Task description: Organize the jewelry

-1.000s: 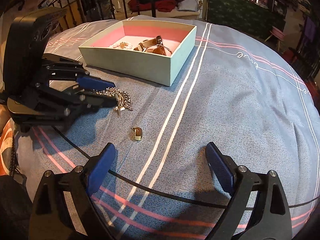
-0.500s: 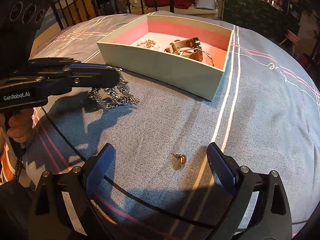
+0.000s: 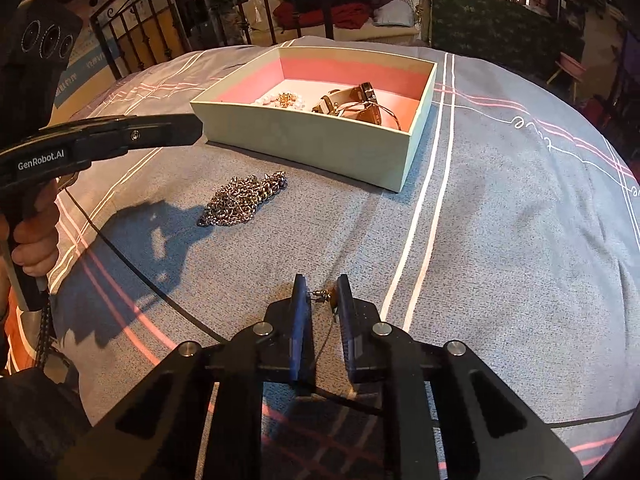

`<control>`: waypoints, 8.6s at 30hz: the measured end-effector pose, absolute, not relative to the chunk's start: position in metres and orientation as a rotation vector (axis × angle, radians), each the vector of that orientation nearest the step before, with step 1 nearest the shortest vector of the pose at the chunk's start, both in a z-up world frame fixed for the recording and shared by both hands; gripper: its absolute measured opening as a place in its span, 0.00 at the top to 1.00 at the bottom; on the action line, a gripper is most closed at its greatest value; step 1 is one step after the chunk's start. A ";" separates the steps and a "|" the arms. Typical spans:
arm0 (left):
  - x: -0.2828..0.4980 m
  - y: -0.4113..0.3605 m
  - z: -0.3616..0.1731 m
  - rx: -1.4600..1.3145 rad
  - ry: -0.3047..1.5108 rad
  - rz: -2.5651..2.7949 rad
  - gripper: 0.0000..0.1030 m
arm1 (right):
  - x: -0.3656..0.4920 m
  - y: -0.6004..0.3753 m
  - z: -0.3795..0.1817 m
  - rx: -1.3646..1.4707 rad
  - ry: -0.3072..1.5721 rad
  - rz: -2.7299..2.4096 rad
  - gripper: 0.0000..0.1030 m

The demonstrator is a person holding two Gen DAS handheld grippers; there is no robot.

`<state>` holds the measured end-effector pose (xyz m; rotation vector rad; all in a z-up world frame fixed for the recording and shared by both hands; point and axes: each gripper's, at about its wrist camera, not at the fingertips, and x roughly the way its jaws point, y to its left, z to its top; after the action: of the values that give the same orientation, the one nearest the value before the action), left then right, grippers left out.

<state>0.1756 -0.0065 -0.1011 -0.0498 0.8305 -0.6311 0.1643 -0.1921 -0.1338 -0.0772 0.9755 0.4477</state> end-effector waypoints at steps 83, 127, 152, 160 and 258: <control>0.301 -0.029 -0.080 -0.023 0.923 -0.321 0.36 | 0.306 -0.146 -0.106 -0.120 0.917 0.456 0.48; 0.068 -0.005 0.019 -0.005 0.332 -0.149 0.06 | 0.075 -0.178 -0.019 -0.138 0.278 0.099 0.06; 0.071 0.002 0.016 0.005 0.343 -0.126 0.06 | 0.074 -0.182 -0.013 -0.121 0.282 0.101 0.06; 0.073 0.002 0.010 0.005 0.357 -0.122 0.06 | 0.074 -0.182 -0.014 -0.124 0.289 0.106 0.06; 0.078 -0.007 0.005 0.049 0.388 -0.113 0.06 | 0.081 -0.180 -0.017 -0.148 0.322 0.138 0.06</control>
<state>0.0780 -0.0071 0.0045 0.0490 0.3879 -0.1130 0.0812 -0.1798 -0.0168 -0.1477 0.3218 0.1375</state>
